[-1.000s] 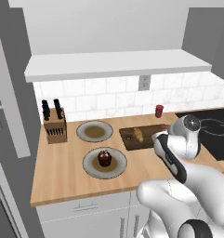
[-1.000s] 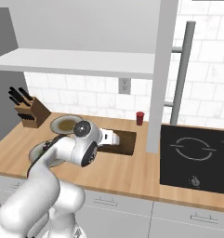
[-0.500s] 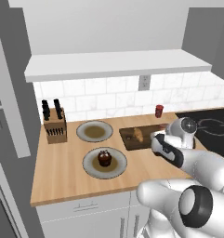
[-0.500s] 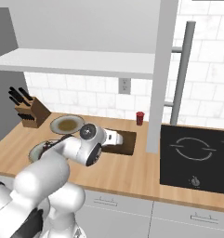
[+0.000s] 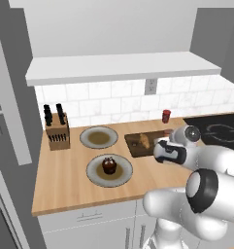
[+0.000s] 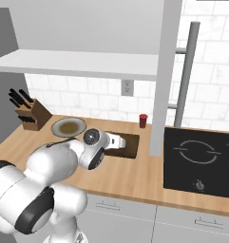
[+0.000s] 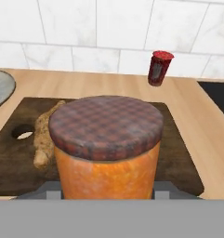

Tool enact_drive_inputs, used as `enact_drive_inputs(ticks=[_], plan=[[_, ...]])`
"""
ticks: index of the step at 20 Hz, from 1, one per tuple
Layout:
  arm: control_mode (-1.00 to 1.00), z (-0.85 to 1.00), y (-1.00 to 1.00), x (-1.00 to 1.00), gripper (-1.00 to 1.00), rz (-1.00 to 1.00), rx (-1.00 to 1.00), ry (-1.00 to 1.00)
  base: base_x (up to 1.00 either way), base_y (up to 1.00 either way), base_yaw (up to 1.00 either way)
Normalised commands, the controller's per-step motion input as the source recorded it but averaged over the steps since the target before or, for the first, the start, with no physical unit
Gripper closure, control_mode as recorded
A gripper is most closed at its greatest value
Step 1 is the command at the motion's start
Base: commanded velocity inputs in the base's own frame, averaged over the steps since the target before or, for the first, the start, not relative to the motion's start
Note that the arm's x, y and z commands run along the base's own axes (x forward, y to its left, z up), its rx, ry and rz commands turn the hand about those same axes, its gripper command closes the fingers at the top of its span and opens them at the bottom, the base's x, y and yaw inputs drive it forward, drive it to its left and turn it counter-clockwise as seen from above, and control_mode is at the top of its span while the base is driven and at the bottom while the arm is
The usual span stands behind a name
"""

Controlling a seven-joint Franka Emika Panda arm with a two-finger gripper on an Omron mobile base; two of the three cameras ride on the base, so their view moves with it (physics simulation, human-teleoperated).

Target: From the different types of pastries on the counter, select a croissant and place it on the cutting board. Then retrieve a jar of jam from the cabinet and place it alongside the croissant on the cutting board.

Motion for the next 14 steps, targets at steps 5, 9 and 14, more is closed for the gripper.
enact_drive_inputs(ticks=[5, 9, 14], plan=[[-1.0, -0.48, 0.01, 0.0, 1.0, -0.01, 0.0, -0.07, 0.0, 0.0, 0.0], [-1.0, -0.51, 0.2, 0.0, 1.0, 0.0, 0.0, -0.14, 0.0, 0.0, 0.0], [-1.0, -0.68, 0.21, 0.0, 1.0, 0.0, -0.02, -0.13, 0.0, 0.0, 0.0]])
